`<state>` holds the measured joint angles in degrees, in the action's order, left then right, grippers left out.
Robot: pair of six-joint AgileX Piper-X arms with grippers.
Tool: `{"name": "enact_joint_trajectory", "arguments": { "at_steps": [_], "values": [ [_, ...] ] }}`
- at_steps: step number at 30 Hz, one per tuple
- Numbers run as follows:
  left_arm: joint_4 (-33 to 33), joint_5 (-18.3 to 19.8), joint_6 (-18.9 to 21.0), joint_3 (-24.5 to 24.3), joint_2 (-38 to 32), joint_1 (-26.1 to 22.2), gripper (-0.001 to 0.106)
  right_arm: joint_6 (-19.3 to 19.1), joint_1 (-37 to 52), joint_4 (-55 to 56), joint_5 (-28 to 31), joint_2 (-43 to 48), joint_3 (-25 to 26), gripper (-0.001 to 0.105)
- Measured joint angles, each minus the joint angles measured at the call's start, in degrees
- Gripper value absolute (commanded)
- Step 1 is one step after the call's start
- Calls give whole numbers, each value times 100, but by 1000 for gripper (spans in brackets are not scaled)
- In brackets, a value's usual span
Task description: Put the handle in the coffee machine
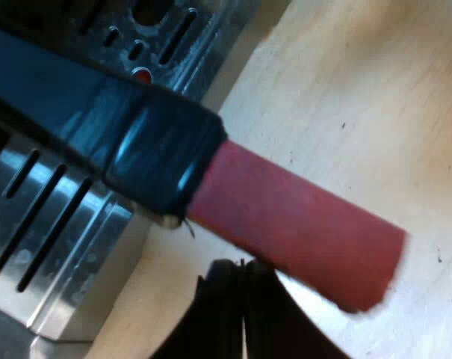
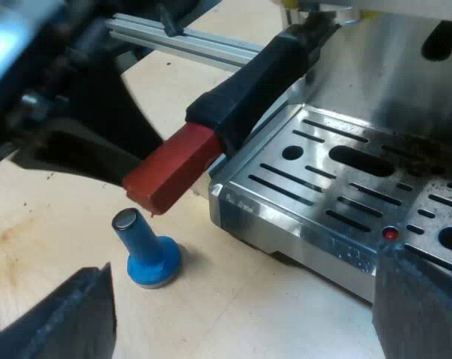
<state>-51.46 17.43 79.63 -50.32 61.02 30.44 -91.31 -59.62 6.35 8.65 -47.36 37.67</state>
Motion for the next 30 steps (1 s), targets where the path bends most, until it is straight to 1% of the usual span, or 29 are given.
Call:
{"name": "enact_joint_trajectory", "arguments": {
  "at_steps": [4,5,6,7,8,9,11,12,13,16,17,20,21,24,25,26,28,29,30],
  "values": [
    [-210,293,-51,-86,-421,-285,0,0,0,0,2,0,0,72],
    [-213,308,-51,-94,-443,-317,1,0,0,0,2,0,0,72],
    [-197,405,-68,-103,-640,-555,5,0,0,0,98,0,0,72],
    [-206,427,-68,-103,-852,-763,11,0,0,0,110,0,0,72],
    [-207,431,-68,-103,-1047,-1046,20,0,0,0,123,0,0,72],
    [-195,431,-68,-103,-1158,-1180,24,0,0,0,125,0,0,72],
    [-194,431,-68,-125,-1509,-1497,47,0,0,0,153,0,0,72],
    [-210,431,-68,-124,-1559,-1582,52,0,0,15,153,0,25,72],
    [-247,431,-68,-124,-1654,-1688,61,0,0,29,153,0,64,72],
    [-280,431,-68,-124,-1856,-1961,71,-82,0,28,153,0,292,67],
    [-353,414,-52,-124,-1977,-2147,71,-178,0,116,153,0,399,65],
    [-414,414,15,-138,-2173,-2369,71,-389,12,451,153,0,718,64],
    [-430,414,151,-188,-2241,-2463,71,-421,51,700,196,0,869,64],
    [-427,414,480,-368,-2361,-2611,72,-447,242,1272,455,0,1268,64],
    [-427,414,644,-458,-2385,-2666,72,-461,389,1531,620,0,1411,64],
    [-381,427,706,-579,-2396,-2711,72,-470,581,1810,697,0,1610,64],
    [-265,427,735,-709,-2394,-2777,72,-465,734,1988,734,0,1797,64],
    [-184,375,750,-813,-2394,-2823,72,-465,974,2234,773,0,2035,64],
    [-135,335,749,-878,-2394,-2853,72,-465,1079,2361,777,0,2093,64]
  ]
}}
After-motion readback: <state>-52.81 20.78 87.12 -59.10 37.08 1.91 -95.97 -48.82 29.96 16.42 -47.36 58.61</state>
